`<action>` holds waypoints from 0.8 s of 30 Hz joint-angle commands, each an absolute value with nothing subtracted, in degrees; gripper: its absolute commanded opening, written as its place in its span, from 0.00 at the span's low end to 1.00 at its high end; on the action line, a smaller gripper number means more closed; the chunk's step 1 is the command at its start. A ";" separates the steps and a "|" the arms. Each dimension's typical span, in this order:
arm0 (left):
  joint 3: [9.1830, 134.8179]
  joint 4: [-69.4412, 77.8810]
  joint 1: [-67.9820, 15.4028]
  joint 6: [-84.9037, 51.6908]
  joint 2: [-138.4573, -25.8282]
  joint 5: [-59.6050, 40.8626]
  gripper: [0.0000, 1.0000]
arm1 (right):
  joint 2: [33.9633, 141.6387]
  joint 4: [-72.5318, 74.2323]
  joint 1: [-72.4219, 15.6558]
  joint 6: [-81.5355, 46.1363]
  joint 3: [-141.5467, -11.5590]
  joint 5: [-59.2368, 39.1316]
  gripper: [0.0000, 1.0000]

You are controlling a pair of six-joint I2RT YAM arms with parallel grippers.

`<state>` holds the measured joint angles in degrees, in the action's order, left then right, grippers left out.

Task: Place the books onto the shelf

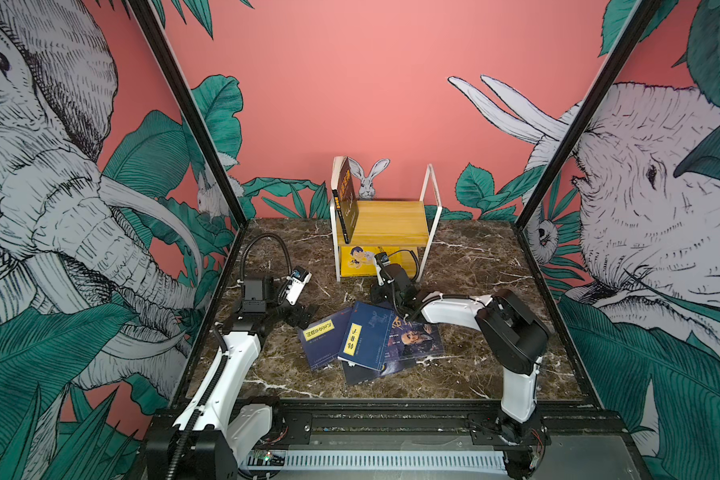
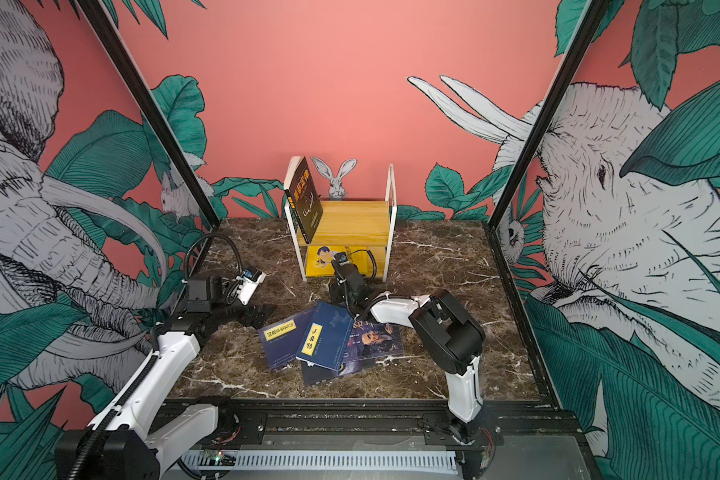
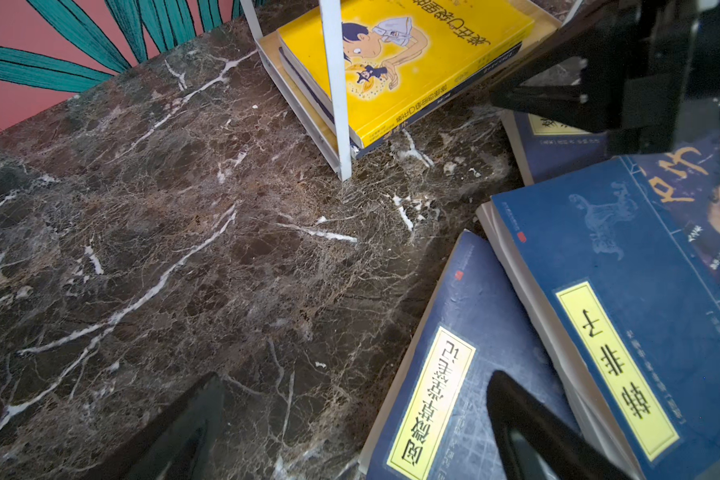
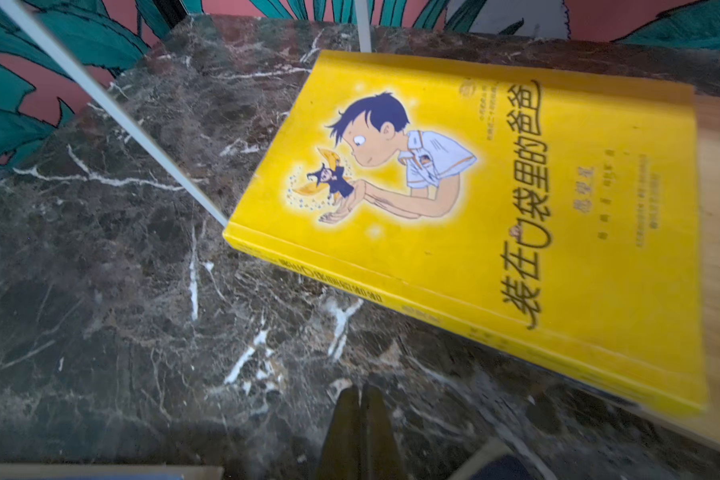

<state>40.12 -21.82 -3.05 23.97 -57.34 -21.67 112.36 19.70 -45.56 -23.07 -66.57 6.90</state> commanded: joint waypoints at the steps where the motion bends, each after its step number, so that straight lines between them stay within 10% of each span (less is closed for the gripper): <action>1: 39.89 -21.97 -2.70 23.56 -56.82 -22.33 1.00 | 115.86 28.63 -46.65 -28.59 -68.20 7.22 0.00; 24: 39.48 -21.34 -2.66 23.73 -57.18 -22.26 1.00 | 124.90 32.29 -48.16 -33.10 -76.71 0.88 0.00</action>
